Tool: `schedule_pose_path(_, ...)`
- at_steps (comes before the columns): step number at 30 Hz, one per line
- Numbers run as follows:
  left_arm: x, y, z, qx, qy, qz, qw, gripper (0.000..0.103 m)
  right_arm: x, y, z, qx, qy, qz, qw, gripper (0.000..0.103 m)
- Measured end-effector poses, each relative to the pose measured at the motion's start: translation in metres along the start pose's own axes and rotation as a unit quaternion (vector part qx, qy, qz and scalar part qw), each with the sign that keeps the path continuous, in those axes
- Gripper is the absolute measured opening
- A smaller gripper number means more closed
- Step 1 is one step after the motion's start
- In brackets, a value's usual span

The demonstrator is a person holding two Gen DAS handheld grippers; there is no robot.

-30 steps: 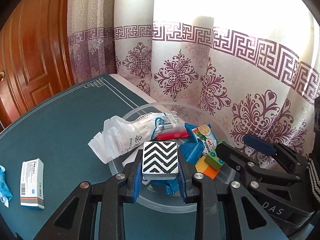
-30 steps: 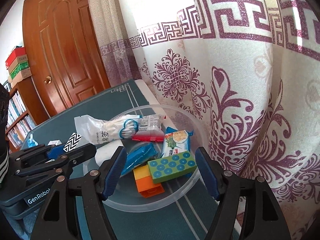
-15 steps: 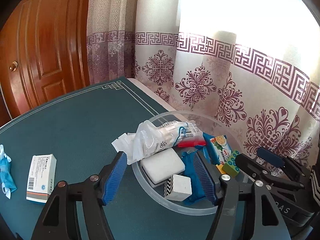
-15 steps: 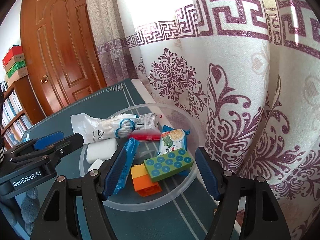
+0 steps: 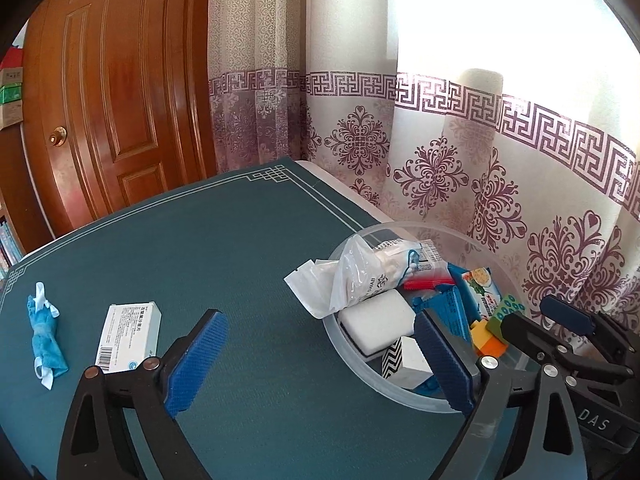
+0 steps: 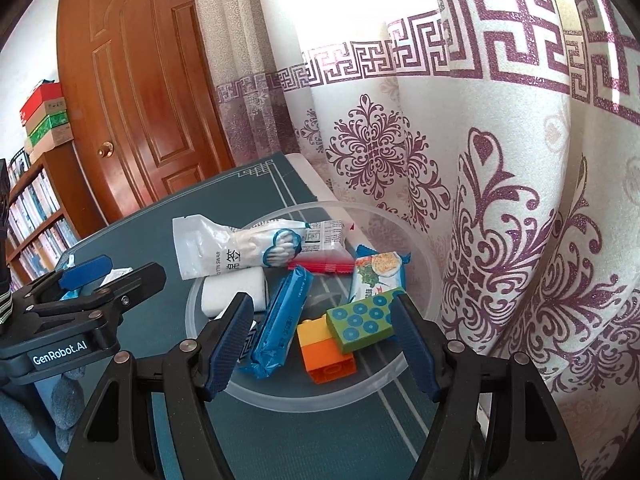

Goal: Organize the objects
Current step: 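Move the left tool to the white medicine box and grasp it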

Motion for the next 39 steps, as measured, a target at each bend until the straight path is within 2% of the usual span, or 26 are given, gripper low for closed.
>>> schedule_pose_path(13, -0.058, 0.017, 0.0, -0.019, -0.06, -0.036, 0.9974, 0.102, -0.033, 0.015, -0.002, -0.009, -0.034, -0.021, 0.999, 0.076)
schedule_pose_path(27, -0.113, 0.041, 0.015, -0.053, -0.104, -0.07, 0.9907, 0.102, -0.071, 0.035, -0.003, -0.024, -0.067, -0.047, 0.996, 0.076)
schedule_pose_path(34, -0.152, 0.053, 0.028, -0.07, -0.132, -0.095, 0.9842, 0.102, -0.089, 0.043, -0.002, -0.028, -0.077, -0.059, 0.995, 0.076)
schedule_pose_path(39, -0.164, 0.06, 0.036, -0.079, -0.139, -0.096, 0.9824, 0.102, -0.113, 0.06, -0.003, -0.035, -0.086, -0.076, 0.993, 0.076)
Point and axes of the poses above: each gripper's, at about its wrist camera, not at the fingertips, and z roughly the way its jaws point, x to its right, y to its underside, the point moved 7 cm from there along z, roughly the way its jaws point, and after that the axes turned 4 degrees about z, right-handed, at the moved point
